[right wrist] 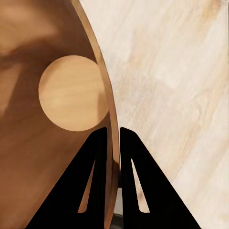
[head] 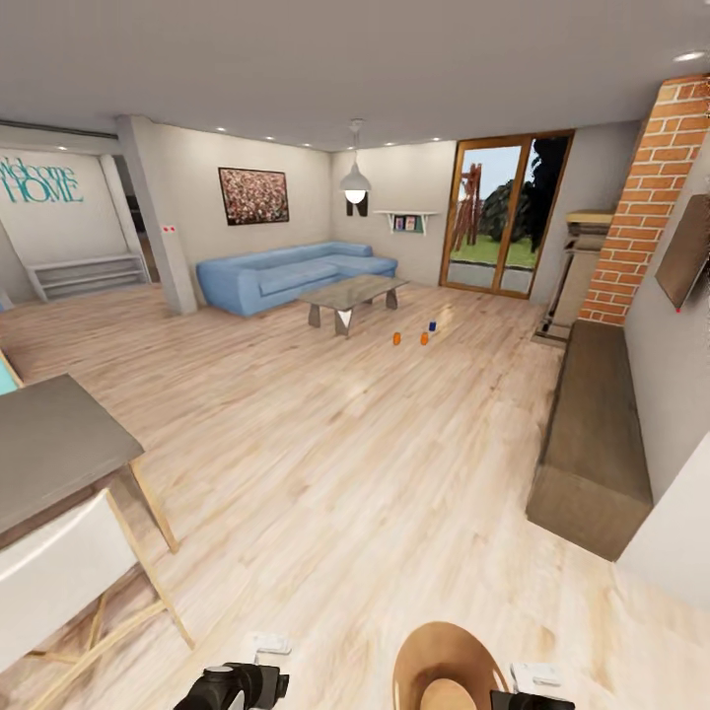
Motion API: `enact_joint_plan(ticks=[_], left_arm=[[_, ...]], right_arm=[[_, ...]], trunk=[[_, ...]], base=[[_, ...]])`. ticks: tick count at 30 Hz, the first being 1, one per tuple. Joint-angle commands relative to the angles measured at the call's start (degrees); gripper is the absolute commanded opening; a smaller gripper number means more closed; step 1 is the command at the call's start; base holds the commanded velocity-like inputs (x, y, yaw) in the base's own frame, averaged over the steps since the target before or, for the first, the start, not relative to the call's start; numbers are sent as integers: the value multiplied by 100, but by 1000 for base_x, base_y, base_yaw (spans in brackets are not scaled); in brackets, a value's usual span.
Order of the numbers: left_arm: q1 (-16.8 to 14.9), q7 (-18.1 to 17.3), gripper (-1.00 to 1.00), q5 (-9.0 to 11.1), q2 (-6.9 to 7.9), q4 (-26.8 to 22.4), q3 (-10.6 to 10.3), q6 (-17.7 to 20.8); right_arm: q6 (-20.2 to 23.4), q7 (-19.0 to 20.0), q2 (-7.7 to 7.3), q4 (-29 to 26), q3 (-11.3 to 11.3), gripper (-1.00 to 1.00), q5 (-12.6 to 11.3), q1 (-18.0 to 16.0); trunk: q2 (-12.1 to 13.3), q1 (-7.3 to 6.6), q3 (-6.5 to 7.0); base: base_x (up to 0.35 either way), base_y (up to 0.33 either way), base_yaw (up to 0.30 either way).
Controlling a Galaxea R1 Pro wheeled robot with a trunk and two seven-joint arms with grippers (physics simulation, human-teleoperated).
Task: Put the three can of soda from the living room inside the tash can in the kitchen.
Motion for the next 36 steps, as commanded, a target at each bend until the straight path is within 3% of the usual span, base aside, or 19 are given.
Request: enact_joint_plan(ticks=[1,36], left_arm=[[0,0,100,0,0,0,0,0],[0,-4,100,3,0,0,0,4]], right_arm=[[-3,46,1,-3,-2,-100,-41,-2],[-2,49,1,-3,1,-100,-41,-2]], trunk=[[0,0,3],[0,0,114]], base=[[343,0,-114],[340,15,-109]])
